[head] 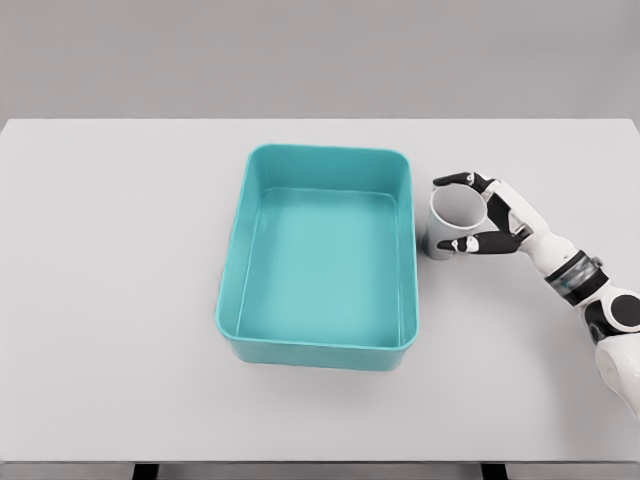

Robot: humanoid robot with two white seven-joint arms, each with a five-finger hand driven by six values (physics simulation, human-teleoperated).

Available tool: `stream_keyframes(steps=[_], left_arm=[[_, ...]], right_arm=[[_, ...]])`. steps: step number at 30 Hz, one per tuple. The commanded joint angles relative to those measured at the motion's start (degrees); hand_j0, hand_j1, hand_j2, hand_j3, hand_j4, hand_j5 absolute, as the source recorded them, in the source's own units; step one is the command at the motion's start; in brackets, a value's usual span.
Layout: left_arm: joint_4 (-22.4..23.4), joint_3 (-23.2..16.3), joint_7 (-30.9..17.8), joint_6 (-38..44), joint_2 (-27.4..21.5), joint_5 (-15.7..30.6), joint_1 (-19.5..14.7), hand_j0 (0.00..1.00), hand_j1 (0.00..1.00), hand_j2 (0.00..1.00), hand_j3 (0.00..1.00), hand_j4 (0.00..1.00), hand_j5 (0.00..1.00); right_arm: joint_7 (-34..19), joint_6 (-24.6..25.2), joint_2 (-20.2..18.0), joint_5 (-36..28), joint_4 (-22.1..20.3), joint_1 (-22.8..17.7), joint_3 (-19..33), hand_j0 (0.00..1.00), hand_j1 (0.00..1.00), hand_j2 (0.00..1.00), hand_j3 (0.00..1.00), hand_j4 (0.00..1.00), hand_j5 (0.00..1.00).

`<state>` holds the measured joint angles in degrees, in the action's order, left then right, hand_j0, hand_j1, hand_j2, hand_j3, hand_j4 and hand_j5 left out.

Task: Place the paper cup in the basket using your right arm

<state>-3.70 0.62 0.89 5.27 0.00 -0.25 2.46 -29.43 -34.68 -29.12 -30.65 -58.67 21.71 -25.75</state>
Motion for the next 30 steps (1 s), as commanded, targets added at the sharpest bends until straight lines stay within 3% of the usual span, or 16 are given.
stream_keyframes(steps=[1,20,30], left_arm=[[0.0,0.0,0.0,0.0,0.0,0.0,0.0,1.0,1.0,1.0,1.0,1.0,1.0],[0.0,0.0,0.0,0.0,0.0,0.0,0.0,1.0,1.0,1.0,1.0,1.0,1.0],[0.0,0.0,0.0,0.0,0.0,0.0,0.0,1.0,1.0,1.0,1.0,1.0,1.0]], right_arm=[[-0.1,-0.3,-0.2,1.3,0.0,0.0,-0.4,0.55,0.55,0.55,0.55,0.55,0.55],[-0.1,-0.3,-7.4,1.2,-7.0,3.1,-1.0,0.55,0.55,0.55,0.55,0.55,0.55],[-0.1,-0.3,-9.4,1.5,-9.5,11.0,-7.2,0.55,0.55,0.55,0.55,0.55,0.55]])
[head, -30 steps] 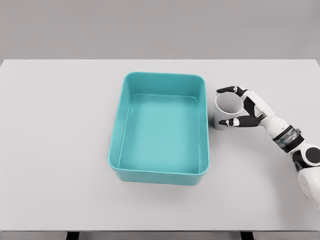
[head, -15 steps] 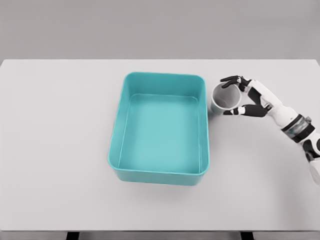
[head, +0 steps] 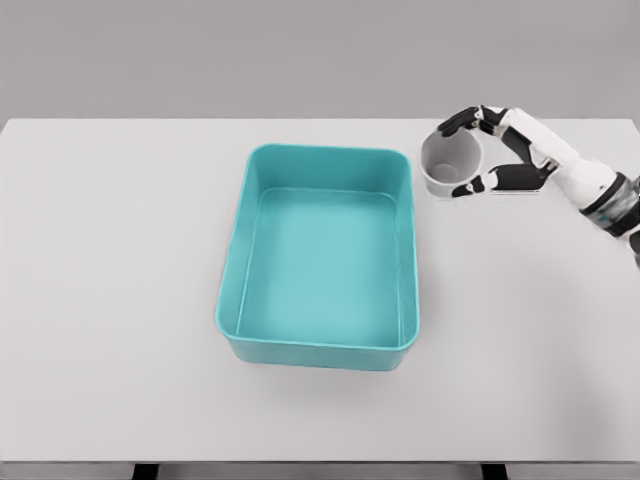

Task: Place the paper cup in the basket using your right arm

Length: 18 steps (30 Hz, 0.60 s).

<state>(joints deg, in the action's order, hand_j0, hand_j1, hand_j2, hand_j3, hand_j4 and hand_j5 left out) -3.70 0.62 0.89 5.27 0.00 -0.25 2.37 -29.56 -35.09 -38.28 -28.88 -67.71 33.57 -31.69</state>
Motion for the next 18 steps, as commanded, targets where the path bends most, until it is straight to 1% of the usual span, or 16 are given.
stream_keyframes(steps=[1,3,4,8,12,15,18], left_arm=[[0.0,0.0,0.0,0.0,0.0,0.0,0.0,1.0,1.0,1.0,1.0,1.0,1.0],[0.0,0.0,0.0,0.0,0.0,0.0,0.0,1.0,1.0,1.0,1.0,1.0,1.0],[0.0,0.0,0.0,0.0,0.0,0.0,0.1,1.0,1.0,1.0,1.0,1.0,1.0],[0.0,0.0,0.0,0.0,0.0,0.0,0.1,1.0,1.0,1.0,1.0,1.0,1.0],[0.0,0.0,0.0,0.0,0.0,0.0,0.1,1.0,1.0,1.0,1.0,1.0,1.0],[0.0,0.0,0.0,0.0,0.0,0.0,0.1,1.0,1.0,1.0,1.0,1.0,1.0],[0.0,0.0,0.0,0.0,0.0,0.0,0.0,1.0,1.0,1.0,1.0,1.0,1.0]], right_arm=[[0.0,0.1,-0.2,-0.3,-0.5,0.1,-1.5,0.54,0.54,0.54,0.54,0.54,0.54],[0.0,0.1,-0.2,-0.1,-0.6,1.9,-2.6,0.54,0.54,0.54,0.54,0.54,0.54],[0.0,0.1,-0.2,-0.1,-0.6,3.7,-3.8,0.54,0.54,0.54,0.54,0.54,0.54],[-0.1,0.1,0.0,0.4,-0.6,6.9,-6.5,0.55,0.55,0.55,0.55,0.55,0.55],[-0.1,0.1,0.3,1.5,-1.2,8.4,-7.9,0.55,0.55,0.55,0.55,0.55,0.55],[-0.1,0.1,0.7,4.2,-1.6,8.9,-9.4,0.56,0.56,0.56,0.56,0.56,0.56],[-0.1,0.1,1.1,6.2,-2.2,9.5,-9.5,0.56,0.56,0.56,0.56,0.56,0.56]])
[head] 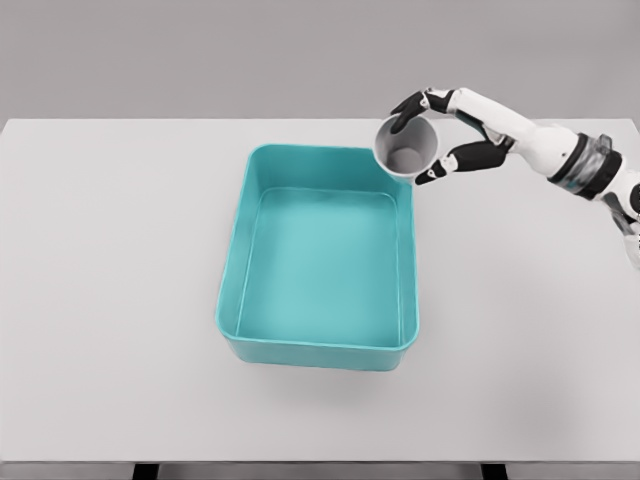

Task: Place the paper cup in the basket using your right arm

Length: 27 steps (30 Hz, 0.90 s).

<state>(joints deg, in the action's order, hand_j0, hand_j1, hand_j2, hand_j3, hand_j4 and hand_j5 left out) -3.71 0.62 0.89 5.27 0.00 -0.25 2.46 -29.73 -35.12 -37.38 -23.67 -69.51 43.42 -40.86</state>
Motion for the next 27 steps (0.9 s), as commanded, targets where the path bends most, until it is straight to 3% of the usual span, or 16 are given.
stream_keyframes(steps=[1,7,13,15,16,20,22,25,27], left_arm=[[0.0,0.0,0.0,0.0,0.0,0.0,-0.1,1.0,1.0,1.0,1.0,1.0,1.0],[0.0,0.0,0.0,0.0,0.0,0.0,0.0,1.0,1.0,1.0,1.0,1.0,1.0],[0.0,0.0,0.0,0.0,0.0,0.0,-0.1,1.0,1.0,1.0,1.0,1.0,1.0],[0.0,0.0,0.0,0.0,0.0,0.0,-0.1,1.0,1.0,1.0,1.0,1.0,1.0],[0.0,0.0,0.0,0.0,0.0,0.0,0.0,1.0,1.0,1.0,1.0,1.0,1.0],[0.0,0.0,0.0,0.0,0.0,0.0,0.0,1.0,1.0,1.0,1.0,1.0,1.0],[0.0,0.0,0.0,0.0,0.0,0.0,-0.1,1.0,1.0,1.0,1.0,1.0,1.0],[0.0,0.0,0.0,0.0,0.0,0.0,-0.1,1.0,1.0,1.0,1.0,1.0,1.0],[0.0,0.0,0.0,0.0,0.0,0.0,0.0,1.0,1.0,1.0,1.0,1.0,1.0]], right_arm=[[0.0,0.1,0.6,2.0,-0.4,0.3,-1.0,0.56,0.56,0.56,0.56,0.56,0.56],[0.3,0.1,2.3,8.5,-0.3,4.6,-4.9,0.58,0.58,0.58,0.58,0.58,0.58],[0.3,0.1,2.3,15.1,-0.2,6.3,-6.0,0.8,0.8,0.8,0.8,0.8,0.8],[0.3,0.1,2.3,18.8,0.2,8.1,-6.2,0.97,0.97,0.97,0.97,0.97,0.97],[0.3,0.1,2.5,20.1,0.2,8.7,-6.9,1.0,1.0,1.0,1.0,1.0,1.0],[0.3,0.1,2.3,20.8,0.6,11.4,-8.7,1.0,1.0,1.0,1.0,1.0,1.0],[0.2,0.1,1.3,20.8,0.7,12.9,-8.8,1.0,1.0,1.0,1.0,1.0,1.0],[0.4,0.1,-8.9,20.4,1.3,13.3,-13.1,1.0,1.0,1.0,1.0,1.0,1.0],[0.3,0.1,-10.2,20.8,2.2,12.8,-13.6,1.0,1.0,1.0,1.0,1.0,1.0]])
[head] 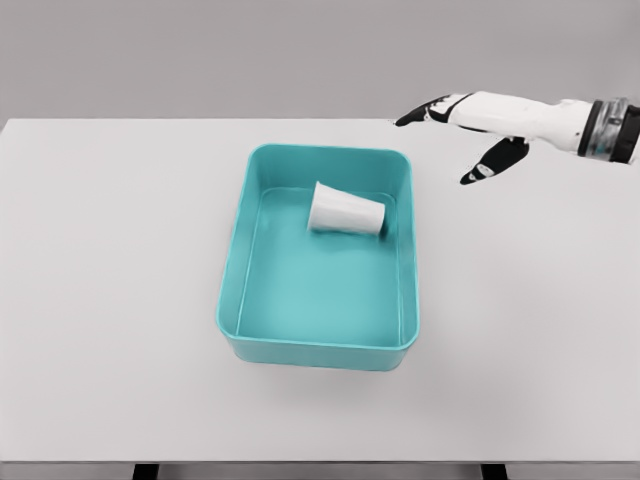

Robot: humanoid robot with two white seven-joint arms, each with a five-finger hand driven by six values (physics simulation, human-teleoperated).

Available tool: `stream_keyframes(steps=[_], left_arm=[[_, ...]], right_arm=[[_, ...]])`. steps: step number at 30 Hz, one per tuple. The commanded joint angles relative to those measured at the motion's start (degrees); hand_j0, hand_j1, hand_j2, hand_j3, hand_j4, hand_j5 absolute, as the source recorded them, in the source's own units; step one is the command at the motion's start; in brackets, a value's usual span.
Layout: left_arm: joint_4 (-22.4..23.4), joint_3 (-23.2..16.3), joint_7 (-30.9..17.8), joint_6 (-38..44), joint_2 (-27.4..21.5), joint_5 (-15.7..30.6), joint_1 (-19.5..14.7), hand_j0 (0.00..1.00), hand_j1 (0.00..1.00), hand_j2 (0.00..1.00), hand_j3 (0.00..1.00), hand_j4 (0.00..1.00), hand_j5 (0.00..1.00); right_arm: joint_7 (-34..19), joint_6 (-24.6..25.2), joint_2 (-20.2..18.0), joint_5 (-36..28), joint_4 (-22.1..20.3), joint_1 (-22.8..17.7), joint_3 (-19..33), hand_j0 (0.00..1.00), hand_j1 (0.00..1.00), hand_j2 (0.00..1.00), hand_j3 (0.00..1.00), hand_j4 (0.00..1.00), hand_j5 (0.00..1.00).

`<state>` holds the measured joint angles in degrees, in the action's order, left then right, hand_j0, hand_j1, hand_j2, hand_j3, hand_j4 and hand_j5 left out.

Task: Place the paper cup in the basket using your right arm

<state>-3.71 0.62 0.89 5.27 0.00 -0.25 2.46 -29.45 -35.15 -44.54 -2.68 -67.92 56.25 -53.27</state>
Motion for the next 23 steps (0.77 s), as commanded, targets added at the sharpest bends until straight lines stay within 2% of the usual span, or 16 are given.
stream_keyframes(steps=[1,4,6,7,9,10,13,17,23], left_arm=[[0.0,0.0,0.0,0.0,0.0,0.0,0.0,1.0,1.0,1.0,1.0,1.0,1.0],[0.0,0.0,0.0,0.0,0.0,0.0,0.0,1.0,1.0,1.0,1.0,1.0,1.0],[0.0,0.0,0.0,0.0,0.0,0.0,-0.1,1.0,1.0,1.0,1.0,1.0,1.0],[0.0,0.0,0.0,0.0,0.0,0.0,0.0,1.0,1.0,1.0,1.0,1.0,1.0],[0.0,0.0,0.0,0.0,0.0,0.0,0.0,1.0,1.0,1.0,1.0,1.0,1.0],[0.0,0.0,0.0,0.0,0.0,0.0,-0.1,1.0,1.0,1.0,1.0,1.0,1.0],[0.0,0.0,0.0,0.0,0.0,0.0,0.0,1.0,1.0,1.0,1.0,1.0,1.0],[0.0,0.0,0.0,0.0,0.0,0.0,0.0,1.0,1.0,1.0,1.0,1.0,1.0],[0.3,0.1,-0.1,0.0,0.0,0.2,0.1,1.0,1.0,1.0,1.0,1.0,1.0]], right_arm=[[0.0,0.1,-4.1,-0.3,0.6,0.0,-2.1,1.0,1.0,1.0,1.0,1.0,1.0],[0.0,0.1,-5.1,-0.1,0.6,0.4,-8.3,1.0,1.0,1.0,1.0,1.0,1.0],[-0.5,0.1,-5.8,0.6,0.2,0.8,-9.1,1.0,1.0,1.0,1.0,1.0,1.0],[-0.6,0.1,-7.3,3.8,0.2,0.8,-9.7,1.0,1.0,1.0,1.0,1.0,1.0],[-0.6,0.1,-7.6,11.5,-0.5,0.7,-10.4,1.0,1.0,1.0,1.0,1.0,1.0],[-0.6,0.1,-7.5,13.1,-0.6,0.9,-10.7,1.0,1.0,1.0,1.0,1.0,1.0],[-0.6,0.1,-7.5,13.3,-0.6,1.9,-11.2,1.0,1.0,1.0,1.0,1.0,1.0],[-0.6,0.1,-7.2,13.3,-0.6,5.4,-14.3,1.0,1.0,1.0,1.0,1.0,1.0],[-0.6,0.1,-7.2,13.3,-0.6,5.3,-15.0,1.0,1.0,1.0,1.0,1.0,1.0]])
